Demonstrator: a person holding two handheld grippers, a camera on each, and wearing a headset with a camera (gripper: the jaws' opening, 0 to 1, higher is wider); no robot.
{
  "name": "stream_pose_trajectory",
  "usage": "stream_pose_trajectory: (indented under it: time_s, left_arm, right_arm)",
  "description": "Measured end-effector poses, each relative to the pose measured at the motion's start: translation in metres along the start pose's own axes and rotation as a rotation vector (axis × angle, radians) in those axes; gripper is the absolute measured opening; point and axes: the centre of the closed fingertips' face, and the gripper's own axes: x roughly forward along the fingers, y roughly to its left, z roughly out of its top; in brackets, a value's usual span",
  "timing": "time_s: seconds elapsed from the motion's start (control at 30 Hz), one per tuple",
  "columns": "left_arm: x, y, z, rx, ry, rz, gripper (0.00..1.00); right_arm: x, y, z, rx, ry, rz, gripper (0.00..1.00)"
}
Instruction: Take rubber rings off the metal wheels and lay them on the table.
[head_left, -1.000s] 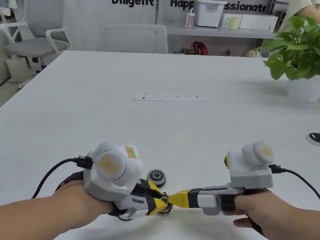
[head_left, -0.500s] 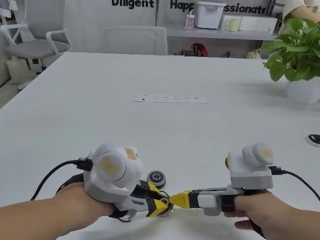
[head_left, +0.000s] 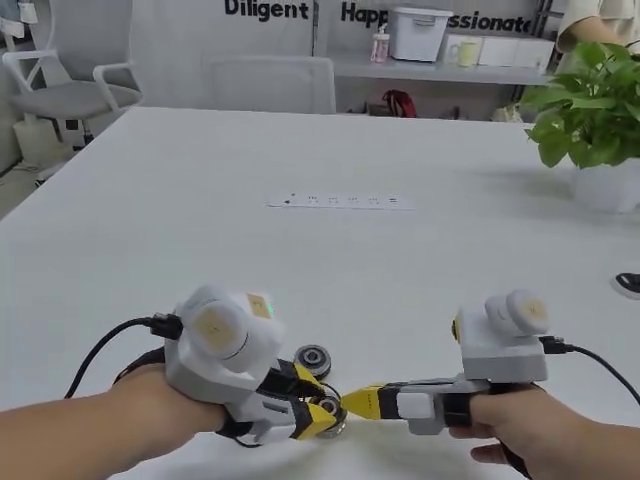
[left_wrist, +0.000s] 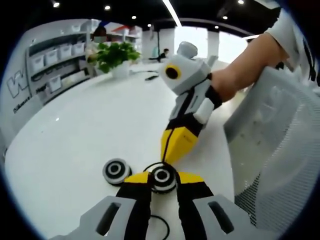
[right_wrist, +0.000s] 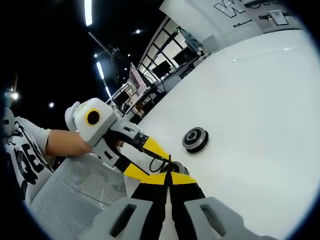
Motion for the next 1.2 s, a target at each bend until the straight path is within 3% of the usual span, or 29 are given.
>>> stream_pose_trajectory:
  time_s: [0.23, 0.43, 0.63, 0.77, 0.87, 1.2]
  left_arm:
    - [-0.017, -0.003, 0.007, -0.008, -0.038, -0.019, 0.29]
    - [-0.038, 0.005, 0.016, -0.034, -0.095, -0.003, 0.33]
    - [-0.058, 0.006, 0.019, -0.026, -0.114, 0.004, 0.41]
    - [-0.069, 0.007, 0.018, -0.018, -0.128, 0.018, 0.47]
    - [-0.075, 0.008, 0.012, 0.009, -0.116, 0.037, 0.52]
    - [-0.093, 0.008, -0.003, -0.014, -0.117, 0.059, 0.62]
  right_arm:
    - [0.0, 0.001, -0.001, 0.005, 0.003, 0.006, 0.0]
    - [0.001, 0.001, -0.001, 0.011, 0.003, 0.012, 0.0]
    - [0.001, 0.002, 0.002, 0.011, 0.001, 0.022, 0.0]
    - [0.001, 0.004, 0.002, 0.011, 0.001, 0.03, 0.0]
    - [0.001, 0.006, 0.002, 0.011, 0.004, 0.036, 0.0]
    - [0.004, 0.013, 0.011, 0.007, 0.004, 0.057, 0.0]
